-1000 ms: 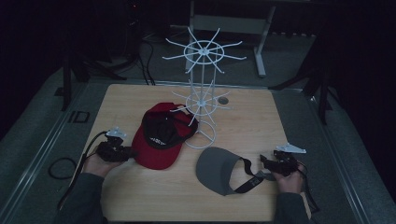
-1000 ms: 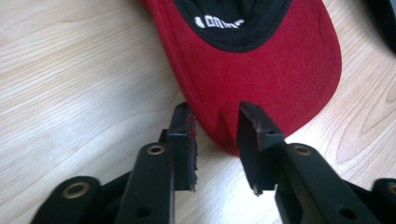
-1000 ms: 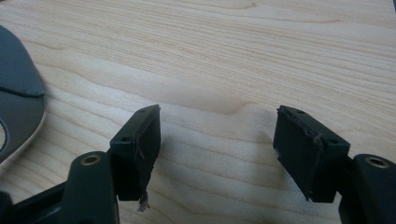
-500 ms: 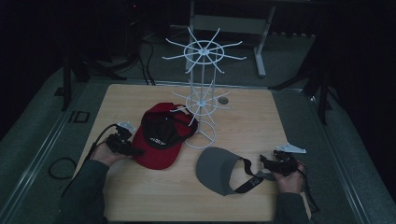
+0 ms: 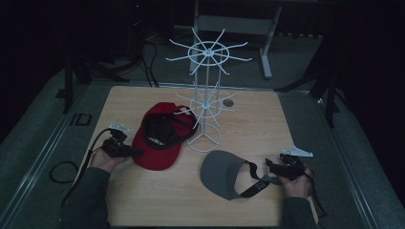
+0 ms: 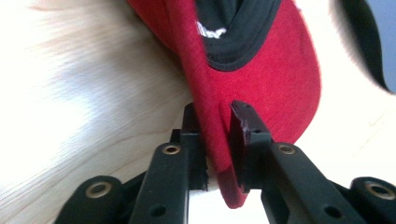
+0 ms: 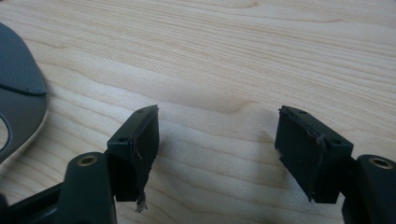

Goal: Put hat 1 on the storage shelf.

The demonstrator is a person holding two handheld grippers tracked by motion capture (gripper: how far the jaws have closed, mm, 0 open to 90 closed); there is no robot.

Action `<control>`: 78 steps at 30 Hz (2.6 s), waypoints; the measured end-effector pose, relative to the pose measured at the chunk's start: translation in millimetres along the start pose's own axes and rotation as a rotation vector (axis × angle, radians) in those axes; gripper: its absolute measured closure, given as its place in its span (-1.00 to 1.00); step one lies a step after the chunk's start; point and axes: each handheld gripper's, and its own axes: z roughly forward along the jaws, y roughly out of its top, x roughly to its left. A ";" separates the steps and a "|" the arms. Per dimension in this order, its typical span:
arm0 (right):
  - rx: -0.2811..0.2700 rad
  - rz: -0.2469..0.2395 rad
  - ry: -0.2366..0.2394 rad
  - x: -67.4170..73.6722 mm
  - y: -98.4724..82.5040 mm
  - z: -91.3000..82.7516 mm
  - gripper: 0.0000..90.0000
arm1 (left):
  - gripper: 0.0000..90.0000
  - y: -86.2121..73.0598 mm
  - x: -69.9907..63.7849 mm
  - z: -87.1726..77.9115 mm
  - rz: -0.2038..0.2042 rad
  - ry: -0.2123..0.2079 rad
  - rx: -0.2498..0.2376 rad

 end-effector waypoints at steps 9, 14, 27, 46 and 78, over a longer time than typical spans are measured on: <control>0.000 0.000 -0.001 0.0 0.0 0.0 -0.32 | 0.91 -5.5 -1.5 -29.7 -0.016 0.160 -0.174; 0.000 0.000 0.000 0.0 0.0 0.0 -0.32 | 0.92 -5.1 -6.5 -37.0 0.001 0.266 -0.240; 0.000 0.000 0.000 0.0 0.0 0.0 -0.32 | 0.92 -4.1 -8.2 -51.2 0.000 0.348 -0.346; 0.000 0.001 -0.001 0.2 -0.1 -0.2 -0.33 | 0.91 9.2 -16.6 -67.9 0.010 0.376 -0.419; 0.000 0.001 -0.002 0.3 -0.2 -0.2 -0.33 | 0.91 24.9 -32.2 -94.9 0.016 0.400 -0.550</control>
